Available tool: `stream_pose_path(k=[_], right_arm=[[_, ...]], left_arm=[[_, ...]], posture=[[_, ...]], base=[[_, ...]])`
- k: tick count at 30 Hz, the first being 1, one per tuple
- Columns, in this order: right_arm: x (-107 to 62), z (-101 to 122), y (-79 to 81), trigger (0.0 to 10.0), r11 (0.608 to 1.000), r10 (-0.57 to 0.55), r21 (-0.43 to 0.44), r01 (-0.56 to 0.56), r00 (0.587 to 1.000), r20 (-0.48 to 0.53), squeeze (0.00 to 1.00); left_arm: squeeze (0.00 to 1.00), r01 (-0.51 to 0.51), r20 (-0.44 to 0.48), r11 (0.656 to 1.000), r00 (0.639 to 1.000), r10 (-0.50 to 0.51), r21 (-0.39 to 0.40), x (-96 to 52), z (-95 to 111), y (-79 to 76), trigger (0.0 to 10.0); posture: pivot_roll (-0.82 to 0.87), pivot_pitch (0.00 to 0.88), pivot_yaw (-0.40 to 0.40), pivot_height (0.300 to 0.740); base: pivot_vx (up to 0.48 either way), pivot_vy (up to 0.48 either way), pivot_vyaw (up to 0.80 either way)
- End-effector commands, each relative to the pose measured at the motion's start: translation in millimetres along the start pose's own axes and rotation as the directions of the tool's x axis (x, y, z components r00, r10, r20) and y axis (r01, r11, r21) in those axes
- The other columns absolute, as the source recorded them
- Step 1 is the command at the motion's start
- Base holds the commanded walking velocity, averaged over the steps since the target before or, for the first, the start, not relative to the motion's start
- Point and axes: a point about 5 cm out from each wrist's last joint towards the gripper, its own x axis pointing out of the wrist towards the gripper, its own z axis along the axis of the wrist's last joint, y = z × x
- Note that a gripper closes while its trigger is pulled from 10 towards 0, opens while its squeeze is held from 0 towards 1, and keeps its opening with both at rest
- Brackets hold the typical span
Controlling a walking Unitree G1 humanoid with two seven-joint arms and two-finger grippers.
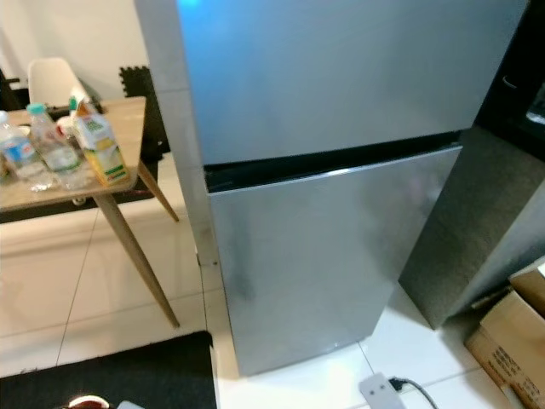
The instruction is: Restocking fridge
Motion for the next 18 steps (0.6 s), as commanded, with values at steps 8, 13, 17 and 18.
stream_pose_path(k=[8,13,17,18], right_arm=[[-35.8,156,-36.1,10.0,0.961,0.254,-0.071,-0.269,0.742,0.62,0.0],[-100.4,237,-45.0,10.0,0.821,0.563,-0.445,-0.357,0.376,0.736,0.0],[-135.6,280,-49.9,10.0,0.817,0.575,-0.524,-0.241,0.259,0.776,0.0],[-140.4,287,-50.6,10.0,0.823,0.567,-0.526,-0.217,0.244,0.787,0.0]], left_arm=[[0.0,0.048,-0.02,0.999,0.999,-0.048,0.014,-0.1,-4,-5.5,10.0],[0.0,0.055,-0.02,0.998,0.998,-0.055,0.009,0.0,-4,-7.6,10.0],[0.0,0.06,-0.019,0.998,0.998,-0.06,0.001,0.1,-3,-8.4,10.0],[0.0,0.06,-0.019,0.998,0.998,-0.06,0.0,0.1,-3,-8.4,10.0]], posture=[[-0.1,0.0,0.016,0.74],[-0.1,0.0,0.007,0.74],[-0.1,0.0,0.001,0.74],[-0.1,0.0,0.001,0.74]], base=[[0.0,0.0,0.0],[0.0,0.0,0.0],[0.0,0.0,0.0],[0.0,0.0,0.0]])
